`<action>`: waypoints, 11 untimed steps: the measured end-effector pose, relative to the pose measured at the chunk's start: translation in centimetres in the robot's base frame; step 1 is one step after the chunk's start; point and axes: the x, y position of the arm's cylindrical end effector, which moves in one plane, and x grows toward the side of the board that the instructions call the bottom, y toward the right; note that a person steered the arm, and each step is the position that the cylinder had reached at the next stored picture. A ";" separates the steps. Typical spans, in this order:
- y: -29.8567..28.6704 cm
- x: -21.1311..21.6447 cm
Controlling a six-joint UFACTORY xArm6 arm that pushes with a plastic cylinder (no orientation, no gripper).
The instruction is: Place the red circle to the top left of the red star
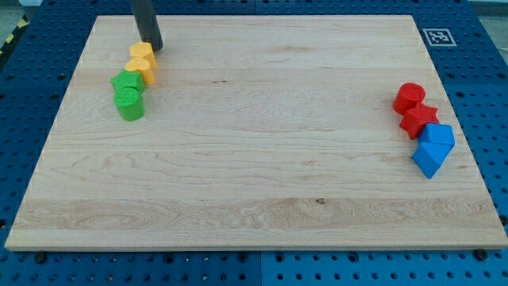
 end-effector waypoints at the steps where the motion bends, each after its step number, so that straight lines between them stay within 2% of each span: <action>1: 1.4 -0.7; 2: 6.9 -0.8; 4: 25.3 -0.1; 6: 42.6 5.3; 7: 47.6 8.0; 8: 47.1 9.7; 10: 35.9 10.4; 11: 38.1 9.0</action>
